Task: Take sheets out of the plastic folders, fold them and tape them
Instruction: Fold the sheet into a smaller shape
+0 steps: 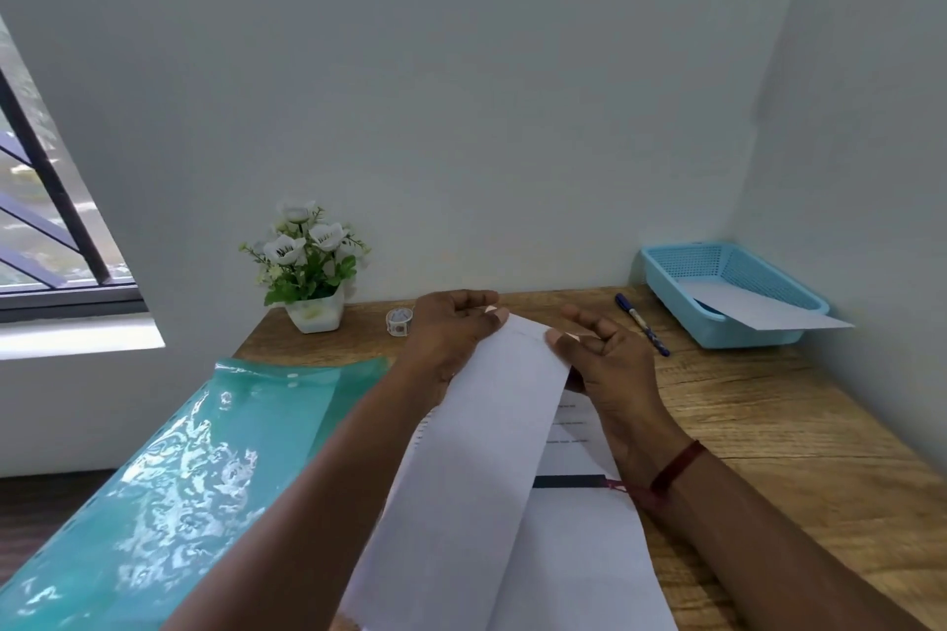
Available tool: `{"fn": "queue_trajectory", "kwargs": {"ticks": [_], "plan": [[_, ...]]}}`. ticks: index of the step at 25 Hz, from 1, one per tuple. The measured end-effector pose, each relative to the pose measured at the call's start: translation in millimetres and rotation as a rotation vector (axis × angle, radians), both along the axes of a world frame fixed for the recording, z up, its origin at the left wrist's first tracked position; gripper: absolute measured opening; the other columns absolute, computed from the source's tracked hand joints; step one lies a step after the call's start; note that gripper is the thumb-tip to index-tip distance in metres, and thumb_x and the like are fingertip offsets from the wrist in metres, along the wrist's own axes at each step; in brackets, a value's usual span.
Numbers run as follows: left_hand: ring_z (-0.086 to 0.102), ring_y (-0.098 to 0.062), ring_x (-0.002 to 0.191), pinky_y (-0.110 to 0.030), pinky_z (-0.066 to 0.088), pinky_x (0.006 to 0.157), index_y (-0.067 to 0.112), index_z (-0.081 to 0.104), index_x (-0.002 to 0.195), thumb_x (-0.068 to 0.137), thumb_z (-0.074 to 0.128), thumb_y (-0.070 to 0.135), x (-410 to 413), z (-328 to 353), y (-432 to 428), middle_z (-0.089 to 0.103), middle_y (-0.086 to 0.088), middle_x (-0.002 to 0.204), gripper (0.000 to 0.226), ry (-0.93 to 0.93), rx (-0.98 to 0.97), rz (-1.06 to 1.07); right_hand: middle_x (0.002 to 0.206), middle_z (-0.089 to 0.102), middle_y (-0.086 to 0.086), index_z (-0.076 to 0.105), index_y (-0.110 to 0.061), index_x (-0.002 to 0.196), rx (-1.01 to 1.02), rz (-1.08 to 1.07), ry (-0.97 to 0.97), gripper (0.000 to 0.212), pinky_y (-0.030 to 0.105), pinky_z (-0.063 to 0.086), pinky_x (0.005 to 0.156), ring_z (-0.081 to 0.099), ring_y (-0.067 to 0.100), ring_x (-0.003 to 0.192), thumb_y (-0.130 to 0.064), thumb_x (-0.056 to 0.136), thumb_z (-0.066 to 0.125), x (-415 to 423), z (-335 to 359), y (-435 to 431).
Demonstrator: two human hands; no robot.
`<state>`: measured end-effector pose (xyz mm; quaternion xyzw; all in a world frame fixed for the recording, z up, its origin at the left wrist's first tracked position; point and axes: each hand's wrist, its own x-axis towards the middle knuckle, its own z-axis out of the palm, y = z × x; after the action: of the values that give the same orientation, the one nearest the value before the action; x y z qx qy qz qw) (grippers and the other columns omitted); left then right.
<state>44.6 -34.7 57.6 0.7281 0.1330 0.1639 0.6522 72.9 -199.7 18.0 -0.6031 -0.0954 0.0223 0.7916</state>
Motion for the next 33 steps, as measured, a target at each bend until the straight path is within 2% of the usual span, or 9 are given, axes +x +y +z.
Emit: {"fn": "queue_trajectory", "kwargs": {"ticks": [5,10,15,17,19,22,26,30,33], "plan": [[0.068,-0.012,0.069,-0.024,0.054,0.068,0.018,0.077,0.088,0.080,0.078,0.015,-15.7,48.3,-9.3,0.075,-0.001,0.075,0.009,-0.148,0.183,-0.012,0.095,0.076,0.008,0.067,-0.012,0.112,0.157,0.078,-0.064,0.025,0.029,0.057,0.062,0.073,0.020,0.082,-0.013,0.087,0.067,-19.0,28.9,-11.2],[0.063,-0.003,0.064,-0.017,0.049,0.062,0.020,0.075,0.085,0.084,0.074,0.012,-45.8,101.5,-26.2,0.072,0.002,0.073,0.008,-0.310,0.220,-0.050,0.088,0.077,0.005,0.072,-0.013,0.093,0.254,0.095,-0.236,0.016,0.027,0.059,0.067,0.073,0.017,0.078,-0.021,0.081,0.064,-53.0,63.2,-28.4],[0.064,-0.010,0.077,-0.034,0.056,0.076,0.014,0.071,0.088,0.090,0.067,0.005,-67.6,121.6,-28.0,0.070,-0.001,0.080,0.010,-0.436,-0.076,-0.151,0.099,0.074,-0.018,0.064,-0.026,0.114,0.093,-0.012,-0.599,0.031,0.019,0.056,0.073,0.071,0.006,0.091,-0.007,0.089,0.062,-83.2,82.4,-23.8],[0.064,-0.010,0.081,-0.037,0.056,0.083,0.015,0.071,0.086,0.089,0.066,0.004,-77.2,117.4,-20.1,0.071,0.002,0.080,0.013,-0.453,-0.076,-0.189,0.098,0.072,-0.018,0.060,-0.031,0.125,-0.088,-0.171,-0.827,0.038,0.015,0.052,0.064,0.069,0.006,0.081,-0.009,0.094,0.059,-85.2,78.5,-26.1],[0.065,-0.009,0.083,-0.038,0.056,0.085,0.018,0.072,0.083,0.086,0.069,0.003,-86.7,109.6,-2.9,0.072,0.008,0.080,0.016,-0.470,0.137,-0.166,0.094,0.067,-0.006,0.052,-0.030,0.131,-0.290,-0.323,-1.039,0.042,0.012,0.044,0.055,0.062,0.001,0.068,-0.013,0.094,0.059,-87.4,74.8,-28.3],[0.068,-0.003,0.088,-0.028,0.052,0.088,0.024,0.073,0.084,0.081,0.076,0.009,-102.2,92.6,22.0,0.074,0.013,0.085,0.015,-0.463,0.601,-0.120,0.091,0.071,-0.011,0.063,-0.008,0.123,-0.477,-0.372,-1.266,0.045,-0.002,0.038,0.076,0.054,-0.020,0.083,0.010,0.082,0.065,-94.2,64.9,-28.5],[0.055,-0.014,0.088,-0.022,0.044,0.078,0.021,0.077,0.084,0.073,0.081,0.017,-115.7,53.4,39.1,0.062,0.003,0.092,0.012,-0.635,1.113,0.012,0.130,0.062,0.012,0.058,-0.011,0.132,-0.763,-0.207,-1.378,0.057,0.034,0.054,0.095,0.063,0.022,0.117,0.010,0.079,0.062,-111.1,37.1,-20.4],[0.062,-0.014,0.072,-0.033,0.055,0.060,0.016,0.078,0.088,0.077,0.076,0.015,-126.5,7.6,62.0,0.069,0.001,0.081,0.012,-0.547,1.265,-0.042,0.135,0.058,0.014,0.053,-0.017,0.137,-1.123,-0.068,-1.377,0.079,0.041,0.054,0.094,0.058,0.027,0.122,0.008,0.066,0.076,-130.4,-2.2,6.8],[0.069,-0.014,0.081,-0.034,0.060,0.067,0.020,0.076,0.100,0.080,0.076,0.014,-136.1,-16.6,74.7,0.074,0.003,0.092,0.021,-0.304,1.347,-0.091,0.126,0.065,0.013,0.063,-0.016,0.129,-1.214,0.018,-1.385,0.073,0.036,0.054,0.089,0.066,0.026,0.112,-0.001,0.060,0.084,-137.7,-18.2,26.7]]}}
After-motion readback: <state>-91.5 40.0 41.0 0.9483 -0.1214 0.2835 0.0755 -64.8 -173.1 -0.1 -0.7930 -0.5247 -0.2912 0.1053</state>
